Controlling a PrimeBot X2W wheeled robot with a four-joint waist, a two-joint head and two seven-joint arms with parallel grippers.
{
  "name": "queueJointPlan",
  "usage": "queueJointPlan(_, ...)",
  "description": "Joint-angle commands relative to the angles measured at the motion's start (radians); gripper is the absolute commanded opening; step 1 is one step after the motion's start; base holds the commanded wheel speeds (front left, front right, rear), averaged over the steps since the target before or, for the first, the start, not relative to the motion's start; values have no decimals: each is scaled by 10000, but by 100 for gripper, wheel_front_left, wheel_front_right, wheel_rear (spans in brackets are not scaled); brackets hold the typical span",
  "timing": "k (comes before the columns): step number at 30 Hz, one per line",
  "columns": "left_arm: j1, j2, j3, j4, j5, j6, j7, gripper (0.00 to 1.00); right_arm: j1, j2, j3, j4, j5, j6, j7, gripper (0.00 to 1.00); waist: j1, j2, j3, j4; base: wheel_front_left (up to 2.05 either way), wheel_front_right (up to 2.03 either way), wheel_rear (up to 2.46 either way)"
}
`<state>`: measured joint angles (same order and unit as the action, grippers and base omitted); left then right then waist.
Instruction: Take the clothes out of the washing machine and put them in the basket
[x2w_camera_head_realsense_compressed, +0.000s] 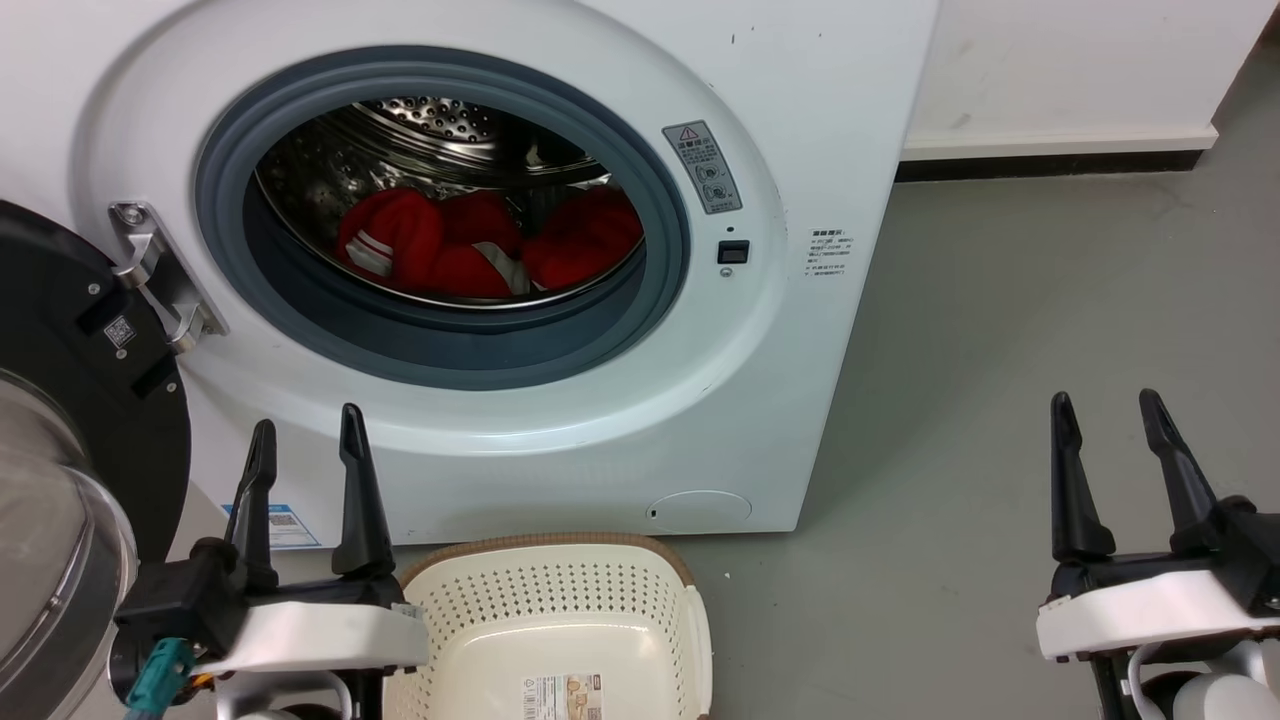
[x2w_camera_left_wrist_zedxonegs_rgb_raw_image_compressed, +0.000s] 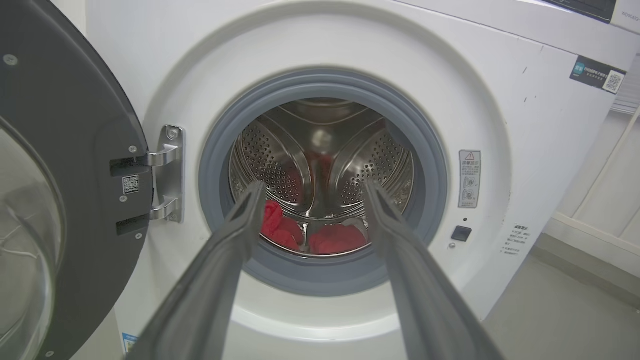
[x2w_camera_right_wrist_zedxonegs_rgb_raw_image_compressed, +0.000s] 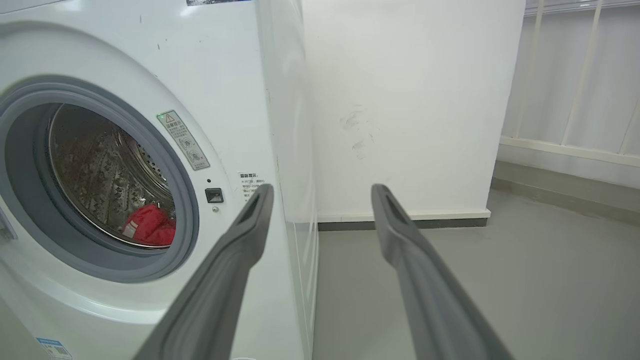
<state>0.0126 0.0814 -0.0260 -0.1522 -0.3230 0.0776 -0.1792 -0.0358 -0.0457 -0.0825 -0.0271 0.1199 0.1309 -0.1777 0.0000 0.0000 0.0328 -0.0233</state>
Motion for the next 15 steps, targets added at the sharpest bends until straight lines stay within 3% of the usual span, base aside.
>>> queueJointPlan(1, 30, 162, -178, -126, 362, 198, -100, 100, 118, -54, 40, -118, -417, -2, -111, 100, 0, 0, -14, -12, 0, 0, 0)
queueJointPlan(15, 193, 888, -1227, 472, 1415, 1111, -387, 100, 305, -55, 211, 265, -1788, -2, -394, 100, 0, 0, -67, -74, 0, 0, 0)
